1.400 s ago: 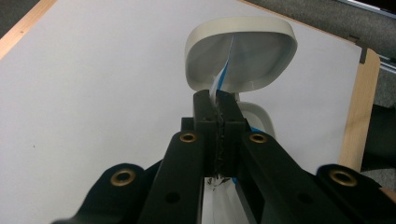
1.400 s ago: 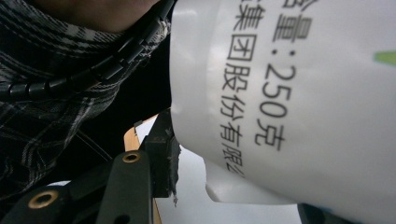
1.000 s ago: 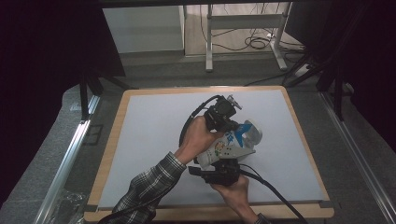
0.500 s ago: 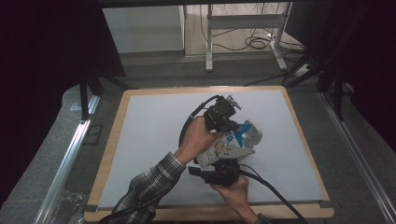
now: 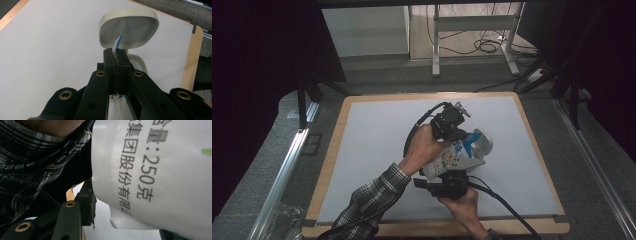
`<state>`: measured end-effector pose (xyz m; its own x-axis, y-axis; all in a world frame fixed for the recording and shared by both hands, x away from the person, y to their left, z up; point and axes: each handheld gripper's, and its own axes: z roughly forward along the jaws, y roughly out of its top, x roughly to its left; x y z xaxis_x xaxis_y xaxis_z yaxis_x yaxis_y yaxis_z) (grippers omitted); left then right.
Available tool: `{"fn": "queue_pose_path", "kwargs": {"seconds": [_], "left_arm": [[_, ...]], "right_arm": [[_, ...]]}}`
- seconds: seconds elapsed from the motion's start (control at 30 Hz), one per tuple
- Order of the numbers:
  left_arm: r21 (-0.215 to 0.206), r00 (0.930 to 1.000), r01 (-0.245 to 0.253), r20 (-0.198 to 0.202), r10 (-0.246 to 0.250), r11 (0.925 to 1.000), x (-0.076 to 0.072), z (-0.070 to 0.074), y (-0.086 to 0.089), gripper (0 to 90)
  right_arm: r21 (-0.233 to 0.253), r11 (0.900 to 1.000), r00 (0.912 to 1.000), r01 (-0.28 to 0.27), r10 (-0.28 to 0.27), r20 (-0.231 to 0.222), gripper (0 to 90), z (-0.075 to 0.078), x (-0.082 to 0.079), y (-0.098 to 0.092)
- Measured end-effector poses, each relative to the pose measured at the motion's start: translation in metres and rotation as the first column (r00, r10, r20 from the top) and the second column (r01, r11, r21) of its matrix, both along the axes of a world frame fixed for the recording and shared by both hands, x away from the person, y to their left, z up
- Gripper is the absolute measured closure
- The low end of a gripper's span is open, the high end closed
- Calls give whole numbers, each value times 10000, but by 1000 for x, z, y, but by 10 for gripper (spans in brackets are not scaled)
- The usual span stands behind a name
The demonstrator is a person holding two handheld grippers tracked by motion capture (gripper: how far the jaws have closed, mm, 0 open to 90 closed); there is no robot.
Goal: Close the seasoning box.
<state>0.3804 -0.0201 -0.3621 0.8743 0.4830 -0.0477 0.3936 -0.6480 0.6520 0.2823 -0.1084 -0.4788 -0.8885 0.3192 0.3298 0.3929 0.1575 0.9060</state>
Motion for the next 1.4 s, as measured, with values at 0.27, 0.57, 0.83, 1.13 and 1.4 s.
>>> {"fn": "queue_pose_path", "kwargs": {"seconds": [0.27,0.57,0.83,1.13,1.4], "left_arm": [[20,10000,1,-30,-1,10000,0,0,0,896],[81,10000,27,-34,-26,10000,0,0,-2,897],[121,10000,26,-19,-25,9999,0,0,-3,896],[185,10000,52,-46,-52,9998,1,1,-4,896],[190,10000,1,-52,0,9998,1,1,-5,897]], "right_arm": [[25,10000,10000,5,-5,-7,537,0,0,0],[67,10000,10000,42,-42,21,533,0,0,0],[99,9999,10000,50,-50,-61,532,0,0,0],[178,9998,9999,74,-72,-84,527,1,0,0],[176,9998,9999,100,-99,-48,527,1,0,-1]]}}
